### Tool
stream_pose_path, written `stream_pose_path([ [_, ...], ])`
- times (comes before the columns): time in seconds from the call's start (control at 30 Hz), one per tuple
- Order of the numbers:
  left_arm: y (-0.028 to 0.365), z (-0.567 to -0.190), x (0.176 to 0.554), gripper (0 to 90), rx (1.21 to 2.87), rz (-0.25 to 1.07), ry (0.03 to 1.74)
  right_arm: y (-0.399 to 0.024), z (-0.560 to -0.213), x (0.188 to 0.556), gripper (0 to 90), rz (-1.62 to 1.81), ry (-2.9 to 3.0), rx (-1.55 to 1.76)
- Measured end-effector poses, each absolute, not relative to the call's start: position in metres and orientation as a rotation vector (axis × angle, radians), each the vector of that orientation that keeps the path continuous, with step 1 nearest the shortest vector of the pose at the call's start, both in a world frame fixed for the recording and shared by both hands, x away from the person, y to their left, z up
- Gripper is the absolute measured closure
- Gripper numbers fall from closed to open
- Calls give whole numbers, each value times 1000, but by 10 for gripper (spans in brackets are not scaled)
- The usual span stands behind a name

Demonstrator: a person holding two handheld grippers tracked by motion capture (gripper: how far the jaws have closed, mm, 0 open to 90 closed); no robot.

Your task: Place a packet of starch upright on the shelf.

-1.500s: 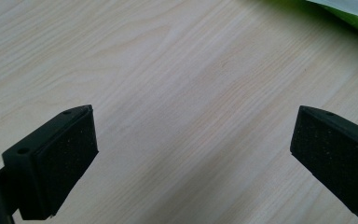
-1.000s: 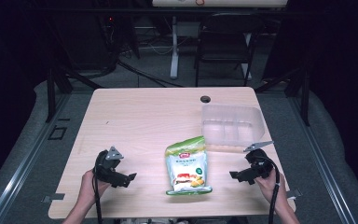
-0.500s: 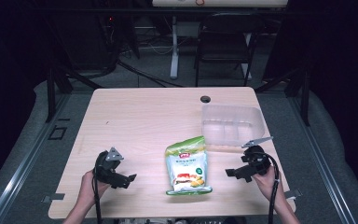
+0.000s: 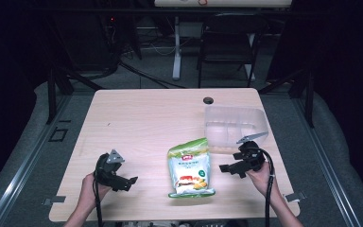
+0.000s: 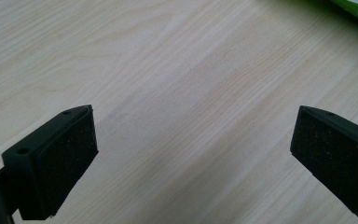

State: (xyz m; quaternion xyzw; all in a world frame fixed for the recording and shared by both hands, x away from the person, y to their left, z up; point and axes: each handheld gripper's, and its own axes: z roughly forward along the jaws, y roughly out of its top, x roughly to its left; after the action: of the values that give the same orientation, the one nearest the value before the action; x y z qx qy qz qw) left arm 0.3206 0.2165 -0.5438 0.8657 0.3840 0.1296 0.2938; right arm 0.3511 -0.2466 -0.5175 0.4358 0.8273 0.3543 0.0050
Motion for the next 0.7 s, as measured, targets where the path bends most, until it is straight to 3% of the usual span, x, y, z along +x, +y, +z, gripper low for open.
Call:
stream_pose_path([
  [0.7, 216, -543, 320, 5, 2313, 338, 1010, -203, -530, 390, 186, 1095, 2691, 1320],
])
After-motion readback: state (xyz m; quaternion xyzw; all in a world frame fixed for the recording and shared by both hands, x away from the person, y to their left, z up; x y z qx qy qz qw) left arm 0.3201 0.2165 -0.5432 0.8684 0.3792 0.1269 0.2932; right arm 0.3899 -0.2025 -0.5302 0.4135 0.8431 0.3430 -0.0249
